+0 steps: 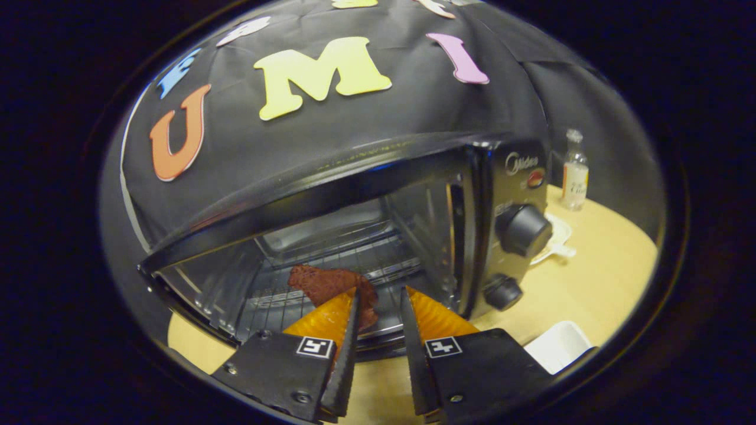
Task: Open the toaster oven, put the food inside, and close the toaster oven door.
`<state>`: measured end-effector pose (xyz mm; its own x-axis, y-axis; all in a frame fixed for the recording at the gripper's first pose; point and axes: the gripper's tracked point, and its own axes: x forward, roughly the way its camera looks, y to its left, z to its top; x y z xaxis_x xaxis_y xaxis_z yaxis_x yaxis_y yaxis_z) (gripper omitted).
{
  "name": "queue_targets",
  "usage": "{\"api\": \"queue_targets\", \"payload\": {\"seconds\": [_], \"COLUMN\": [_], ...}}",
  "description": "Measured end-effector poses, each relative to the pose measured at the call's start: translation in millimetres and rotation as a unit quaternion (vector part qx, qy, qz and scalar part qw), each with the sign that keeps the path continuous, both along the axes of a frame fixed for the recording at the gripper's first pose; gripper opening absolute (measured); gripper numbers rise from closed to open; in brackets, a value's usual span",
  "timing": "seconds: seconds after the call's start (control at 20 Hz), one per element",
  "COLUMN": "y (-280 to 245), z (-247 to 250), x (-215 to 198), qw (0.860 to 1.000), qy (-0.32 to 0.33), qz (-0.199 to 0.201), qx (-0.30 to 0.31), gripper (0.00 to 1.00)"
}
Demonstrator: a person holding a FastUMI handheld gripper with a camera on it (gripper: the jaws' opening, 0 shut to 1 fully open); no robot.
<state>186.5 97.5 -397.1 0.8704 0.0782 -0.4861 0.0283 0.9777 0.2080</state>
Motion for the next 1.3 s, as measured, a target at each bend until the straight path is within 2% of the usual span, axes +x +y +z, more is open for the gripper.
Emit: {"api": "queue_targets", "payload": {"seconds": [0.1,0.2,0.3,0.4,0.5,0.6,0.85,1.05,1.3], "y": [-1.9,-2.9,4.2,-1.0,-0.7,-0.8,-5.3,-10.0,-7.5], "z": [14.1,34.2,56.8,73.2,92.0,104.3,78.5,26.5,-19.5], "x": [-14.7,-33.3,-57.1,-81.0,-105.9,-131.5,-185.2,-219.2,-229.8], "qw": [1.0,0.999,0.996,0.994,0.99,0.984,0.98,0.986,0.986], "qy": [-0.012,-0.031,-0.055,-0.074,-0.096,-0.121,-0.116,-0.053,-0.01], "qz": [0.011,0.032,0.066,0.077,0.091,0.115,0.124,0.116,0.121], "qx": [-0.013,-0.027,-0.023,-0.031,-0.044,-0.066,-0.109,-0.107,-0.114], "gripper": [0.51,0.53,0.76,0.79,0.87,1.0,1.0,1.0,1.0]}}
